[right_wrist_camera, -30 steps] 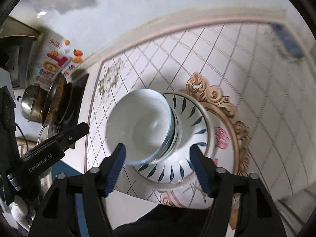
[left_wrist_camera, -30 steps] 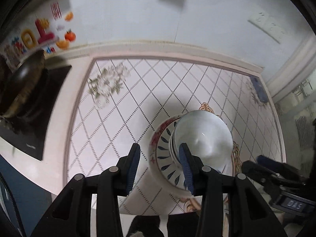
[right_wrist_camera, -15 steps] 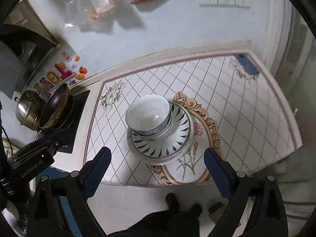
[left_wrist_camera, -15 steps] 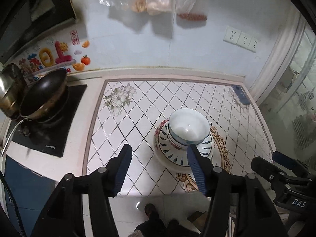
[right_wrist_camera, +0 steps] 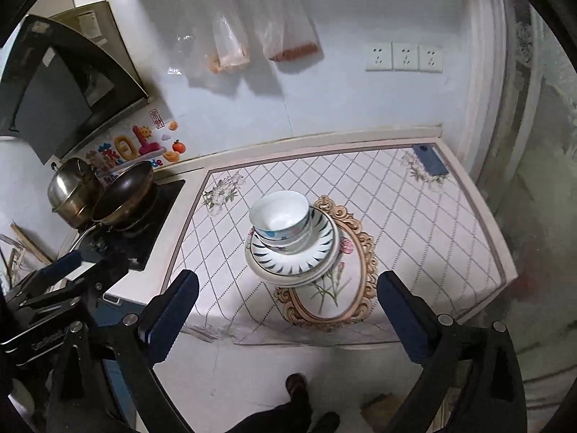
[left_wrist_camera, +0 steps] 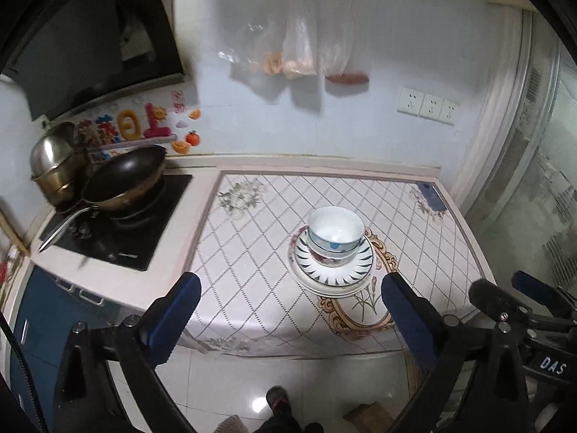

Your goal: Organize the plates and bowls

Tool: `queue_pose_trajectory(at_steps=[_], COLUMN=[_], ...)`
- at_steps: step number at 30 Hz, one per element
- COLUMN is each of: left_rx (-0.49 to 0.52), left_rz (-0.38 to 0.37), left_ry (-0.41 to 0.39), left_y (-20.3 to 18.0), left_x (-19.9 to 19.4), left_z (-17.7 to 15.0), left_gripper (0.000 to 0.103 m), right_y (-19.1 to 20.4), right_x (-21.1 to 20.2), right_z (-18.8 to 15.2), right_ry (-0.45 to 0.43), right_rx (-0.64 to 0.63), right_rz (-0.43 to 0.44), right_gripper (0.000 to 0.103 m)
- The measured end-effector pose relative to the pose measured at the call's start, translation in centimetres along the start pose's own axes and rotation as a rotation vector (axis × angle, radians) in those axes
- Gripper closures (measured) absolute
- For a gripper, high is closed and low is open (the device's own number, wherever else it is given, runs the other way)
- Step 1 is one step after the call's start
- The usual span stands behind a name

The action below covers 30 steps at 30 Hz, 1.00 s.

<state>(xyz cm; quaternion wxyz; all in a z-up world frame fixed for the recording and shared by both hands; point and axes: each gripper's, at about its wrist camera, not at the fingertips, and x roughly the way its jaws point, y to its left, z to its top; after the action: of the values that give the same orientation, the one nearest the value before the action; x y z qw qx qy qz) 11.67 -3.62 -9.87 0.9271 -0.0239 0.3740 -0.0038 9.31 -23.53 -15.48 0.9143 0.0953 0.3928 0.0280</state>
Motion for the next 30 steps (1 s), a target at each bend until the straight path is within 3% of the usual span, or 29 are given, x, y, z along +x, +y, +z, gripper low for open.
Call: queue_pose_trajectory(at_steps=[17,30], left_rx=[0.003,0.029], left_rz=[0.004,-0.002], left_ry=[-0.079,-0.109], left_y=[1.7,2.9], left_x=[-7.2,-9.1], left_z=[-3.3,-4.1], left_gripper=[0.0,0.0], right_y=[2.0,3.6], right_x=[-9.5,-11.8], right_z=[-4.4,-5.4], right_ry=[-0.145,-0.19], right_rx=[-0.05,-0.028], right_rz=[-0.063,-0.096], right_gripper=[0.0,0.0])
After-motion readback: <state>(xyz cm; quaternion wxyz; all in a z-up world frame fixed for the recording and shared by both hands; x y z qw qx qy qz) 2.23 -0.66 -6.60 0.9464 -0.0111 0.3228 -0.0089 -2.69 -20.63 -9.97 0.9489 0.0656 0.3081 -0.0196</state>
